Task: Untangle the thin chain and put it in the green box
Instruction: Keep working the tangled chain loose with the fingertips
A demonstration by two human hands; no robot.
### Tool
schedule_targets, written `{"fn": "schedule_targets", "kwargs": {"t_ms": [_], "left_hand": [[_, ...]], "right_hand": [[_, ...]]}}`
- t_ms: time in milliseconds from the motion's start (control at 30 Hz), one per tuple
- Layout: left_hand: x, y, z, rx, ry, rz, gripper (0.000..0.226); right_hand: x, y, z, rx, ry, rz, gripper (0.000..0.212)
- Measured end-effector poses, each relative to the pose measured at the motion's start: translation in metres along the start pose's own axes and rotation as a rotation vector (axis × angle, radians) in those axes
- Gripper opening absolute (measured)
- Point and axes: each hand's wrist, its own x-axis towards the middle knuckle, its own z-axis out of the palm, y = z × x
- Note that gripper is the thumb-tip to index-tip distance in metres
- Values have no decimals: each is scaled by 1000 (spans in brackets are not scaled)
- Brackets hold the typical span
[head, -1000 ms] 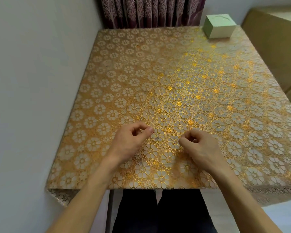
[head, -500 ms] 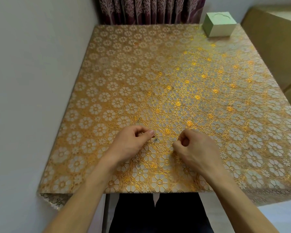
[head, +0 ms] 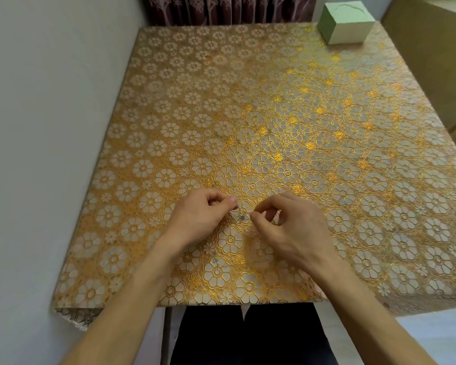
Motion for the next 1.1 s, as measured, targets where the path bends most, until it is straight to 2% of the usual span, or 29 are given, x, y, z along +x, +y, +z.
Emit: {"fn": "schedule_targets", "kwargs": {"t_ms": [100, 433, 600, 700, 800, 1000, 1100], "left_hand": [[1, -2, 1, -22, -2, 24, 21], [-3, -3, 1, -59, 3, 44, 13], [-5, -3, 2, -56, 3, 19, 23], [-6, -5, 2, -71, 10, 20, 23], [-8, -5, 2, -80, -4, 30, 23], [-12, -5, 4, -95, -1, 43, 25], [-13, -5, 3, -87, 10, 59, 25]], "right_hand": [[0, -6, 10, 55, -74, -3, 14], [4, -15, 20, -82, -53, 26, 21], [4, -18, 22, -87, -41, 8, 12], [4, -16, 18, 106, -18, 43, 7], [5, -15, 8, 309, -71, 112, 10], [4, -15, -6, 558, -184, 212, 11], [4, -16, -6, 600, -223, 250, 11]]}}
